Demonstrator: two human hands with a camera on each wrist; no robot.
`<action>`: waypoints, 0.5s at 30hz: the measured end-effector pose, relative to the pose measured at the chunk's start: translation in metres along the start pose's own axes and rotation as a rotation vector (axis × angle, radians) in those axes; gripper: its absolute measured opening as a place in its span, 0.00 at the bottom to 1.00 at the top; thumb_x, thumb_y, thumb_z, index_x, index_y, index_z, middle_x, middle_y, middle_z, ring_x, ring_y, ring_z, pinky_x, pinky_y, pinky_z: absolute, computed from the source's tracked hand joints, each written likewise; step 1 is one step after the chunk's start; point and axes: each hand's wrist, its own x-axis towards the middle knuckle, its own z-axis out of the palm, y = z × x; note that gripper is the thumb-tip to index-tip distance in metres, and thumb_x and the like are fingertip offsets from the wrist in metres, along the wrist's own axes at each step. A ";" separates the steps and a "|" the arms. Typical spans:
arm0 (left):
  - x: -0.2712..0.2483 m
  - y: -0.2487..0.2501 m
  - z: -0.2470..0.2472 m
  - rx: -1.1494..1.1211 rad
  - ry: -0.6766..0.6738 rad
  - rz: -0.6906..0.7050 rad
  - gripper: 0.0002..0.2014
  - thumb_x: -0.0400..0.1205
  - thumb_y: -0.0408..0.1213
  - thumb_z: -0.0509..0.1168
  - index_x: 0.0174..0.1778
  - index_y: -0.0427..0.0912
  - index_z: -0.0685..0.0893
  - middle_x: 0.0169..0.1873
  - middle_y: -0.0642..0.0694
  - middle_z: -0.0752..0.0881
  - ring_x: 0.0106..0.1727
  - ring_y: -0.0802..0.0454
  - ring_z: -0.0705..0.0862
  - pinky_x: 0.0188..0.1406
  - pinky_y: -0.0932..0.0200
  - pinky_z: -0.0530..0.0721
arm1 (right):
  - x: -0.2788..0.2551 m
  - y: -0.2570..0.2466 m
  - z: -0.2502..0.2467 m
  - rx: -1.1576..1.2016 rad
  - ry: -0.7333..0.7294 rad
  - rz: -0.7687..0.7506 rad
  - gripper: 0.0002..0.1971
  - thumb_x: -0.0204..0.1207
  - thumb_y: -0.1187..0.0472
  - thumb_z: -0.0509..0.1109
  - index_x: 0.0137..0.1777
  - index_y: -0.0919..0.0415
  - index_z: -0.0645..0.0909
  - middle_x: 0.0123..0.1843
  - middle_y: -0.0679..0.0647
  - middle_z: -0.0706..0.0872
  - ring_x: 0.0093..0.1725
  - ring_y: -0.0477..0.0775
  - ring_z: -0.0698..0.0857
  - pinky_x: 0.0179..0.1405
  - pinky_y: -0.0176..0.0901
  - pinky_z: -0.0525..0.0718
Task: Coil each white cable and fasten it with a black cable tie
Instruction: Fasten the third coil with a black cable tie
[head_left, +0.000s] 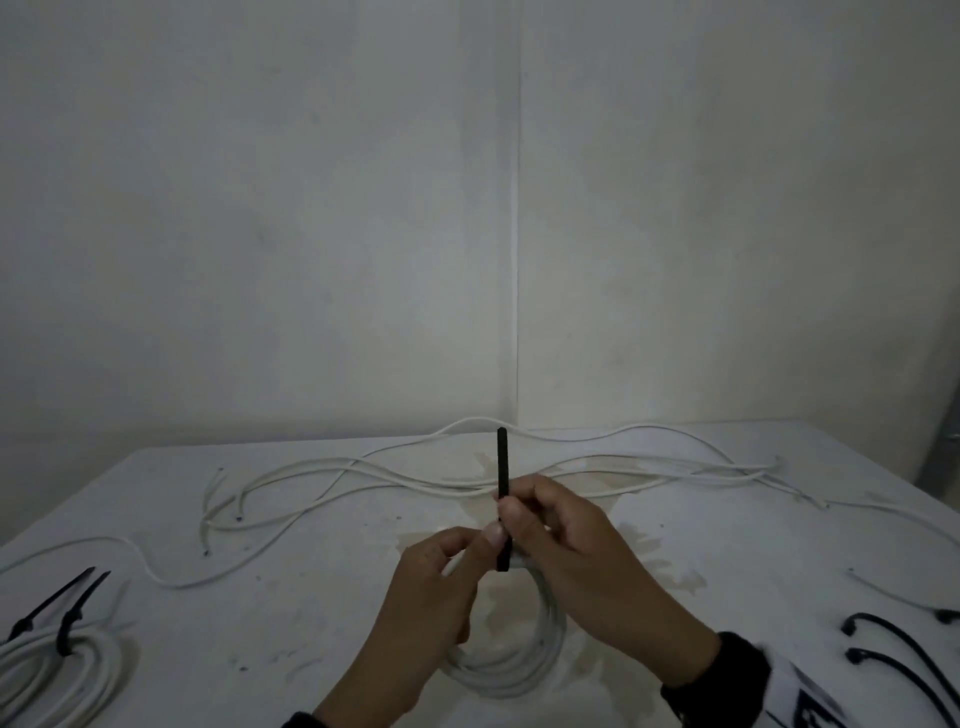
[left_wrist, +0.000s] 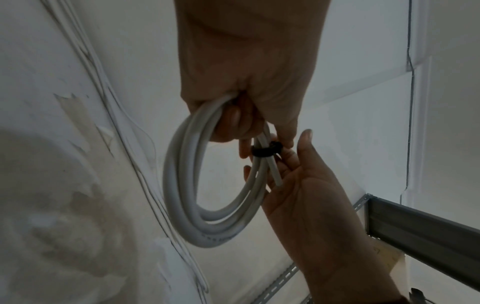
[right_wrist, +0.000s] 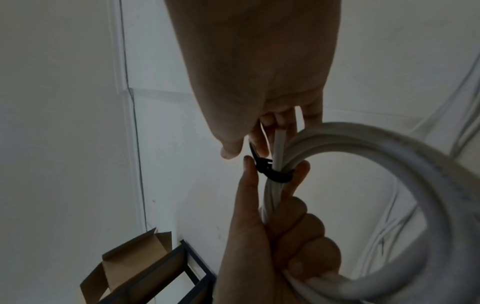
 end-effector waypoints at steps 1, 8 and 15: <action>0.000 0.000 -0.002 -0.021 0.014 -0.007 0.14 0.78 0.47 0.62 0.32 0.41 0.83 0.11 0.54 0.67 0.13 0.59 0.62 0.15 0.67 0.62 | -0.002 0.002 0.001 -0.007 0.005 0.009 0.08 0.75 0.48 0.62 0.46 0.48 0.80 0.39 0.40 0.87 0.43 0.39 0.84 0.47 0.35 0.82; 0.007 0.006 -0.021 -0.245 0.070 -0.010 0.17 0.85 0.45 0.51 0.41 0.37 0.77 0.15 0.51 0.65 0.15 0.58 0.60 0.13 0.67 0.61 | -0.002 0.001 0.017 -0.009 -0.098 0.109 0.11 0.83 0.56 0.54 0.42 0.51 0.76 0.31 0.46 0.79 0.30 0.40 0.79 0.36 0.33 0.76; 0.000 -0.005 -0.059 -0.071 -0.004 0.054 0.16 0.85 0.40 0.52 0.50 0.46 0.86 0.35 0.48 0.86 0.37 0.58 0.86 0.37 0.65 0.85 | 0.008 -0.004 0.031 0.150 0.013 0.156 0.14 0.83 0.62 0.55 0.36 0.54 0.75 0.27 0.49 0.69 0.23 0.40 0.67 0.25 0.29 0.68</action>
